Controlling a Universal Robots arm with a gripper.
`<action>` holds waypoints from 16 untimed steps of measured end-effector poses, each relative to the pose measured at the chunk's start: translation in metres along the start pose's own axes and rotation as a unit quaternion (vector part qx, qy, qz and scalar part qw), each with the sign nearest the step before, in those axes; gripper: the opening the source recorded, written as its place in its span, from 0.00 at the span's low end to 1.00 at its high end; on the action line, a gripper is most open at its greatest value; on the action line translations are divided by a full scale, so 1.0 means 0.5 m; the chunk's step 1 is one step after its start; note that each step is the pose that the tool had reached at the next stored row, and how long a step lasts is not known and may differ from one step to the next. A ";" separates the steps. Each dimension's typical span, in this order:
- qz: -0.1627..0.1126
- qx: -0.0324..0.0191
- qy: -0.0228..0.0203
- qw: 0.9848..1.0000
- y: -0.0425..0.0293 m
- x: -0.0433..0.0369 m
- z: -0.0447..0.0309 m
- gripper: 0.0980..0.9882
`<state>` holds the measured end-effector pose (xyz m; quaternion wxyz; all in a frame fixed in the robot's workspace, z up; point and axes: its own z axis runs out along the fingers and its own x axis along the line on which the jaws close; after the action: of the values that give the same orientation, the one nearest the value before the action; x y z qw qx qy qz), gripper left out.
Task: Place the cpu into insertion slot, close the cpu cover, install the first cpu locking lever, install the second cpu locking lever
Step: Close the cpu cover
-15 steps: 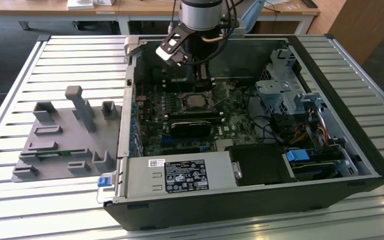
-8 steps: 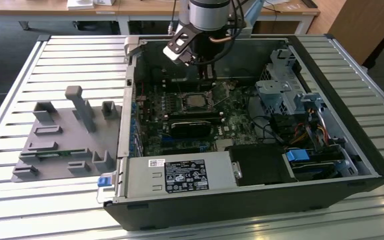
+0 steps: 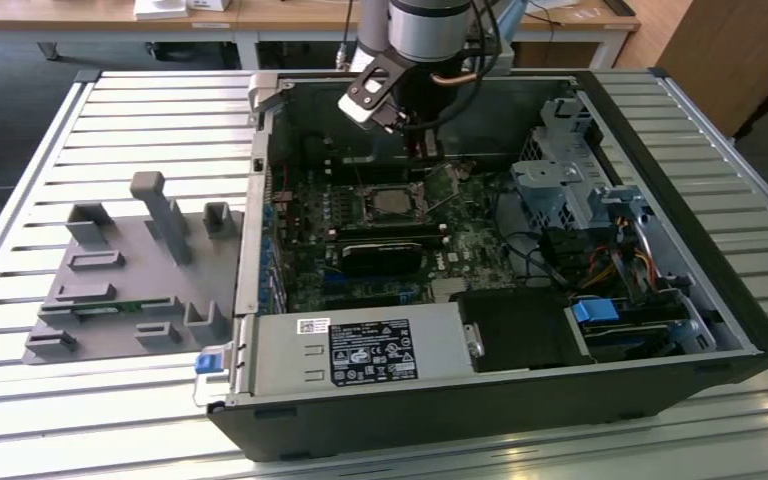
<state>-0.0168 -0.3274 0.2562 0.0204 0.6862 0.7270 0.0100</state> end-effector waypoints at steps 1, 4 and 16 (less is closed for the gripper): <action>-0.003 0.000 0.000 1.000 0.002 0.000 0.000 0.01; -0.004 0.002 0.001 1.000 0.017 -0.001 0.001 0.01; 0.004 0.004 0.000 1.000 0.054 0.008 0.003 0.01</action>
<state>0.0100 -0.3220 0.2556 0.0176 0.6889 0.7246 0.0070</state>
